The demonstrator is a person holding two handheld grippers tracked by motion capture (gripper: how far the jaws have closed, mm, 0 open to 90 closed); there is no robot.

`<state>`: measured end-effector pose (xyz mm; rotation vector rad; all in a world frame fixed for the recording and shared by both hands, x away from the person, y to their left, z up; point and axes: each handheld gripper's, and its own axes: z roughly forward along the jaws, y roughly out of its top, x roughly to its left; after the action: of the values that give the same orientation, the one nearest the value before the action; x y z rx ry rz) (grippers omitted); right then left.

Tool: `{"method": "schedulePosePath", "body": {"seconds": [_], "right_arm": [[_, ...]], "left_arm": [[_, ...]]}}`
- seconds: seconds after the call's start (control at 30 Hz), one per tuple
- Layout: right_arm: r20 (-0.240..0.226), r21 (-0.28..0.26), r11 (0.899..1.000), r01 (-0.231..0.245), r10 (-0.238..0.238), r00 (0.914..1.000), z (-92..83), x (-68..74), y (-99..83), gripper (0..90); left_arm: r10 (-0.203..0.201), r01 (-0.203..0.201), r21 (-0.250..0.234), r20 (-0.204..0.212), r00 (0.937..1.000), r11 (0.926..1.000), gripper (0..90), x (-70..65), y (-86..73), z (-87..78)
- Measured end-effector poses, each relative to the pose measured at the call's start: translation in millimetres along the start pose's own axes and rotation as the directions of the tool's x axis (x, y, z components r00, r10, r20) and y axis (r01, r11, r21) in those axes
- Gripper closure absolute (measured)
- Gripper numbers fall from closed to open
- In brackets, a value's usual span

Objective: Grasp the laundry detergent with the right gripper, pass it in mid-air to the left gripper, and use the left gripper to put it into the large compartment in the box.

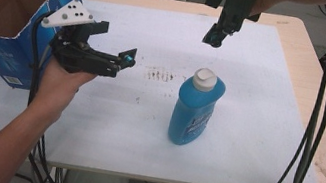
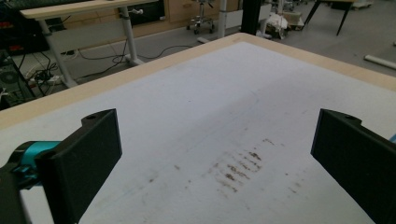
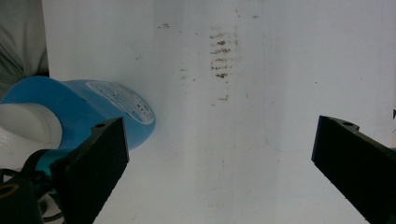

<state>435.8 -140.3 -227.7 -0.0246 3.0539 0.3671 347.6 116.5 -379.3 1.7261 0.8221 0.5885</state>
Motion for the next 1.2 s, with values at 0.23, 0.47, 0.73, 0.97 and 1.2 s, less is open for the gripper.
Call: {"method": "schedulePosePath", "body": {"seconds": [0.23, 0.47, 0.73, 0.97, 1.2], "right_arm": [[0.000, 0.001, 1.000, -0.004, 0.004, 1.0000, 1.8, -0.3, -1.2, 2.9], [0.002, 0.000, 1.000, -0.002, 0.002, 1.0000, 1.9, -0.9, -1.6, 2.9], [-0.004, -0.001, 1.000, -0.004, 0.004, 1.0000, 2.4, -0.9, -3.2, 3.0], [-0.009, -0.001, 1.000, -0.005, 0.005, 0.9999, 1.9, -0.5, -3.6, 2.9], [-0.020, -0.001, 1.000, -0.001, 0.001, 0.9998, 2.2, 0.2, -3.1, 3.0]], "left_arm": [[-0.025, 0.025, -0.004, -0.003, 0.9997, 0.9997, 1.7, -27.2, -15.6, -10.6], [-0.027, 0.028, -0.015, 0.054, 0.9982, 0.9995, 1.7, -60.1, -21.0, -18.3], [-0.010, 0.010, -0.005, 0.127, 0.9919, 0.9999, 1.7, -93.0, -20.2, -21.7], [0.001, -0.003, 0.009, 0.157, 0.9876, 1.0000, 1.7, -117.5, -20.6, -18.4], [-0.011, 0.009, 0.013, 0.166, 0.9860, 0.9999, 1.7, -132.6, -21.8, -10.8]]}}
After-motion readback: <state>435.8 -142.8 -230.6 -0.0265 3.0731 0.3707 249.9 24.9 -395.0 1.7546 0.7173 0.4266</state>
